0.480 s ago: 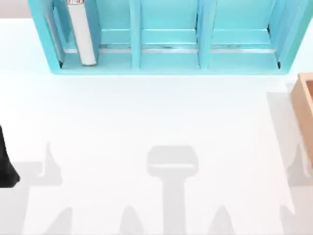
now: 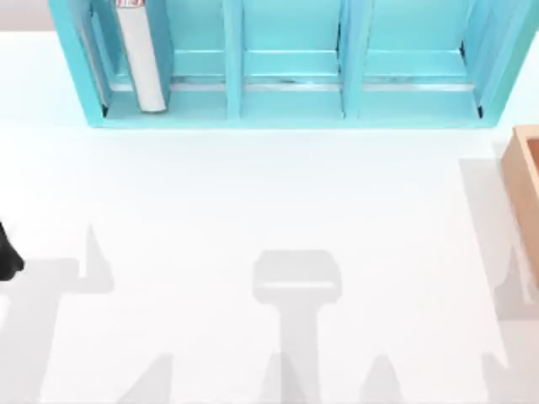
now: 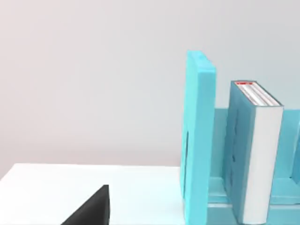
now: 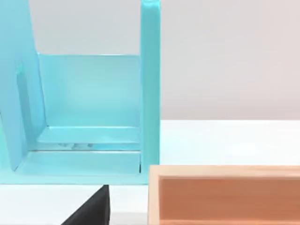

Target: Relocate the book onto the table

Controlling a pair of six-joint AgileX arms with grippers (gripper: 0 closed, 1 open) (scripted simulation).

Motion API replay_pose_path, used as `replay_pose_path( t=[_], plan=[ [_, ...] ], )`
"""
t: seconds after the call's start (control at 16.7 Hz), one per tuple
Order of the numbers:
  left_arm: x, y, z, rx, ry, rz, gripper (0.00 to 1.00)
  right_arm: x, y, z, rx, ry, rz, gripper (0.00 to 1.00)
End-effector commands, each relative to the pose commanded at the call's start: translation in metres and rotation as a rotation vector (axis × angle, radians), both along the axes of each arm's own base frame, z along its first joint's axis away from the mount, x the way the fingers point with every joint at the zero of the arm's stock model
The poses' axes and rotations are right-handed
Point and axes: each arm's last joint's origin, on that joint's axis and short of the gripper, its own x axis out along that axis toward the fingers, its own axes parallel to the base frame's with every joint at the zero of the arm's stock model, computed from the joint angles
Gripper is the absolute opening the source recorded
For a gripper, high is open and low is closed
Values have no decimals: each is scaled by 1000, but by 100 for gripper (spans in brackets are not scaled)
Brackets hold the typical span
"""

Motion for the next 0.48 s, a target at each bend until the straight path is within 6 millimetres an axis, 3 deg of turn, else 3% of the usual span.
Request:
replay_pose_path(
  t=[0.18,0.3,0.48],
  plan=[
    [24,-6,26,-14,-19,-9,100,0,0,0,0,0,0,100],
    [51,-12,37,-21,-7,-17,100,0,0,0,0,0,0,100],
    [103,-28,35,-23,40,-27,100,0,0,0,0,0,0,100]
  ],
)
